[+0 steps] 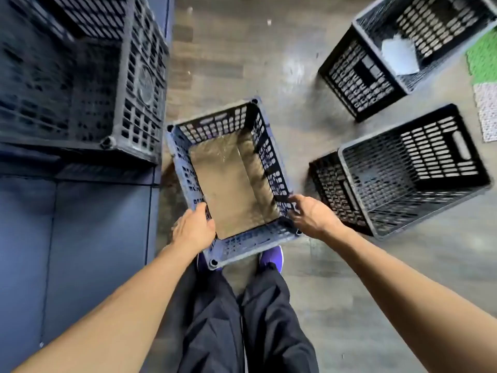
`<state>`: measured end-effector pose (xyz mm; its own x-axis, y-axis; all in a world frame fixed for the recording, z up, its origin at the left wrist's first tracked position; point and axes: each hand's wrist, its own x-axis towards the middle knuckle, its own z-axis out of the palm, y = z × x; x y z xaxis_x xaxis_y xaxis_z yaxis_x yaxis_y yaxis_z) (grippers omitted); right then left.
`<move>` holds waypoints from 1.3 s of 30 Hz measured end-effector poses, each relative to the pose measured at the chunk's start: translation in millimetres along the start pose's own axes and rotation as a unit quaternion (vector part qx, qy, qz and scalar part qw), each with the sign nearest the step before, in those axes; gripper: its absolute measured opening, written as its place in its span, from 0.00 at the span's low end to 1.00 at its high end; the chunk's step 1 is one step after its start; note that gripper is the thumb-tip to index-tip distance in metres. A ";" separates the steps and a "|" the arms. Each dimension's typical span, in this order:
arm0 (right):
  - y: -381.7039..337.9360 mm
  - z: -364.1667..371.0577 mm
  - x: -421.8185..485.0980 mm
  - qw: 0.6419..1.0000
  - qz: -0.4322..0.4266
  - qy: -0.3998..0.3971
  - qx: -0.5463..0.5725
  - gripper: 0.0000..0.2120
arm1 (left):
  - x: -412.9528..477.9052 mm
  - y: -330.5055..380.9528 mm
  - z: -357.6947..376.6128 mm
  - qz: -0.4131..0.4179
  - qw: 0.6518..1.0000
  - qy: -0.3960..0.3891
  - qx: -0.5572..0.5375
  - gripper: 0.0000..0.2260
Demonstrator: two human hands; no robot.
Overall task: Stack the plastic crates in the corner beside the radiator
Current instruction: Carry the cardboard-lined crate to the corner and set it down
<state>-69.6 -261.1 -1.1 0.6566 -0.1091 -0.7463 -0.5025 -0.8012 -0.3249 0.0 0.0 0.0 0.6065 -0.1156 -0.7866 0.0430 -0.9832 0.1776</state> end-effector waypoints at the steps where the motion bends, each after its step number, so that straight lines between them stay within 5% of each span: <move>1: 5.6 9.6 9.7 1.000 0.002 0.006 0.005 0.19 | 10.9 -5.1 6.6 -0.010 1.000 -0.011 -0.009 0.24; 10: 45.0 60.3 92.3 0.997 0.070 0.027 0.005 0.24 | 103.4 -36.9 74.4 -0.187 0.975 0.005 -0.117 0.33; 19: 40.1 76.6 123.2 0.987 0.114 0.108 0.040 0.27 | 142.7 -27.5 90.1 -0.239 0.956 0.033 -0.167 0.38; 26: 32.4 75.3 144.3 0.981 0.125 0.119 0.084 0.28 | 161.8 -33.1 85.3 -0.245 0.942 0.110 -0.199 0.30; 33: 45.6 61.4 159.0 0.966 0.173 0.113 0.154 0.18 | 163.2 -42.7 72.0 -0.236 0.949 0.107 -0.179 0.25; 39: 62.0 42.0 138.9 0.973 0.165 0.129 0.098 0.18 | 144.1 -43.4 48.5 -0.213 0.956 0.123 -0.160 0.15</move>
<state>-33.2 -301.2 -149.2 0.5472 -0.5060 -0.6667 -0.7915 -0.5719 -0.2156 47.0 19.1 -149.7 0.6464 0.3604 -0.6725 0.5445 -0.8353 0.0757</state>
